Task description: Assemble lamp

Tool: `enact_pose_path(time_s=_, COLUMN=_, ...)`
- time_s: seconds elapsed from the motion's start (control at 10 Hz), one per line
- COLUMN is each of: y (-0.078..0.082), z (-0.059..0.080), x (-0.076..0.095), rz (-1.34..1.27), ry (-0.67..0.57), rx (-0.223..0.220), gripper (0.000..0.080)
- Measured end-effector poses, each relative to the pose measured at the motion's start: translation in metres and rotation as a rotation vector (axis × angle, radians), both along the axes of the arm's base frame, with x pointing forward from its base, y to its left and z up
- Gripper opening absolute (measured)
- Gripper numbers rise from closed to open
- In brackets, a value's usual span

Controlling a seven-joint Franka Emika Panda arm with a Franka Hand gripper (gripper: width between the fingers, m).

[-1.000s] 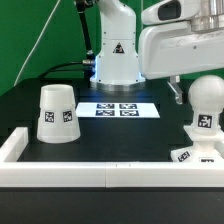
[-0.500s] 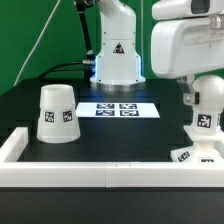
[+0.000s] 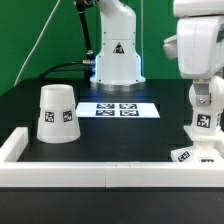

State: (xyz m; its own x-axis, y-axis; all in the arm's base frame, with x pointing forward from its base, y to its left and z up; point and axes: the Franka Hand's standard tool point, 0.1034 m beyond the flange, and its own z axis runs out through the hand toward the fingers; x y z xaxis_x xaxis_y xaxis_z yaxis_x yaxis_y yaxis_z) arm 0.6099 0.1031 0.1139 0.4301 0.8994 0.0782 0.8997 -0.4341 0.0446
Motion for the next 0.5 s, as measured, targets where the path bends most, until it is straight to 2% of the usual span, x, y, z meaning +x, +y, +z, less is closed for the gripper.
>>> enact_pose_path(time_s=0.2, y=0.0038, z=-0.0027, x=-0.0007, rz=0.180, ry=-0.003, rx=-0.045, gripper=0.0699)
enact_pose_path(time_s=0.5, y=0.0028, z=-0.0058, x=-0.0016, rz=0.367, ry=-0.006, rx=-0.076, gripper=0.0699)
